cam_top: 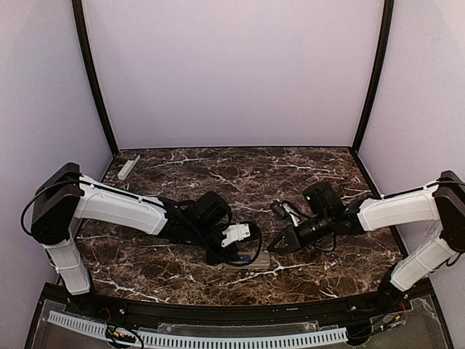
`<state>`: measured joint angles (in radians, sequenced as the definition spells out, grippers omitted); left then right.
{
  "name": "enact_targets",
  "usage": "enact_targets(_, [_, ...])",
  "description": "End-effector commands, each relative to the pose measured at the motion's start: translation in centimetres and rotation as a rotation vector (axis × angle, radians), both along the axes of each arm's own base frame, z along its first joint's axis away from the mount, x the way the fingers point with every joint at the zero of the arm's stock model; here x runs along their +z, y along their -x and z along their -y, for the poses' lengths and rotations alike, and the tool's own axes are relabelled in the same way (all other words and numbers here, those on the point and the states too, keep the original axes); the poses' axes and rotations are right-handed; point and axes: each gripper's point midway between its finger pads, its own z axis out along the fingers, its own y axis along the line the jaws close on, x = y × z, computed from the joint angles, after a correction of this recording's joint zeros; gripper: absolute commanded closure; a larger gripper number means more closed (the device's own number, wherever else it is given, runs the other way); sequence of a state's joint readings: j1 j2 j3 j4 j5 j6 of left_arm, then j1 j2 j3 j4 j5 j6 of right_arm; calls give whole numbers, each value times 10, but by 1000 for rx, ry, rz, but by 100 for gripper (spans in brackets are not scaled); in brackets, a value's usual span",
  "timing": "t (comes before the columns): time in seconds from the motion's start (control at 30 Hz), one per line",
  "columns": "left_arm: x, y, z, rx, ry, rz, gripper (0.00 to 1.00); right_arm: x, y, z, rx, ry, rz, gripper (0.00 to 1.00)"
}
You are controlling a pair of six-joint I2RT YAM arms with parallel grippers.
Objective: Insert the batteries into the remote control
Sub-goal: Load the battery into the battery compartment, then adjust the remote control without the battery cover at the center of the board.
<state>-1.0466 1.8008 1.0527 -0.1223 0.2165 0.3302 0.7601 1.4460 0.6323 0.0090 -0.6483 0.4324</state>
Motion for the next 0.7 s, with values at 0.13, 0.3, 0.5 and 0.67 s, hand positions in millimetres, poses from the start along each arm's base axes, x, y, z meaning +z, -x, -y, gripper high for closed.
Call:
enact_targets(0.13, [30, -2, -16, 65, 80, 54, 57, -3, 4, -21, 25, 27, -4, 94])
enact_targets(0.3, [19, 6, -28, 35, 59, 20, 13, -7, 9, -17, 20, 49, -26, 94])
enact_targets(0.5, [-6, 9, -28, -22, -24, -12, 1, -12, 15, -7, 11, 73, -40, 93])
enact_targets(0.67, [-29, 9, -28, -47, -89, -36, 12, -8, 11, -2, -13, 65, -34, 93])
